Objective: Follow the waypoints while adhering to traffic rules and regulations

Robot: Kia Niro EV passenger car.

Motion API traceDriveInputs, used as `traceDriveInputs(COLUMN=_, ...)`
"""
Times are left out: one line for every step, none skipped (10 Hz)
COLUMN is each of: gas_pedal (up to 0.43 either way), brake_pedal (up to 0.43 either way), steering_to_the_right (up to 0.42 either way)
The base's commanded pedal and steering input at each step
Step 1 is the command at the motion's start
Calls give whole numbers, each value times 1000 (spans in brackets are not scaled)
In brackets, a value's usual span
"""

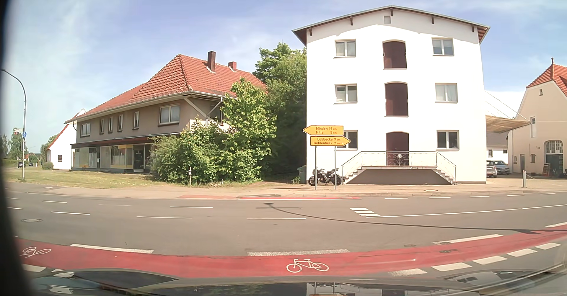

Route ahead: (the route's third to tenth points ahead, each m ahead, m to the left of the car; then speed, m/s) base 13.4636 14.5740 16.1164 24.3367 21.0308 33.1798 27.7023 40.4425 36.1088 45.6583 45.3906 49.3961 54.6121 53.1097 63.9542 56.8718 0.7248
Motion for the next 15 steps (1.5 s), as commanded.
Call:
traceDriveInputs(gas_pedal=0, brake_pedal=0, steering_to_the_right=-2)
traceDriveInputs(gas_pedal=0, brake_pedal=0, steering_to_the_right=-1)
traceDriveInputs(gas_pedal=0, brake_pedal=0, steering_to_the_right=0)
traceDriveInputs(gas_pedal=0, brake_pedal=0, steering_to_the_right=4)
traceDriveInputs(gas_pedal=0, brake_pedal=6, steering_to_the_right=6)
traceDriveInputs(gas_pedal=0, brake_pedal=12, steering_to_the_right=6)
traceDriveInputs(gas_pedal=0, brake_pedal=37, steering_to_the_right=6)
traceDriveInputs(gas_pedal=0, brake_pedal=67, steering_to_the_right=6)
traceDriveInputs(gas_pedal=0, brake_pedal=85, steering_to_the_right=6)
traceDriveInputs(gas_pedal=0, brake_pedal=110, steering_to_the_right=6)
traceDriveInputs(gas_pedal=0, brake_pedal=122, steering_to_the_right=6)
traceDriveInputs(gas_pedal=0, brake_pedal=134, steering_to_the_right=6)
traceDriveInputs(gas_pedal=0, brake_pedal=146, steering_to_the_right=6)
traceDriveInputs(gas_pedal=0, brake_pedal=165, steering_to_the_right=6)
traceDriveInputs(gas_pedal=0, brake_pedal=171, steering_to_the_right=6)
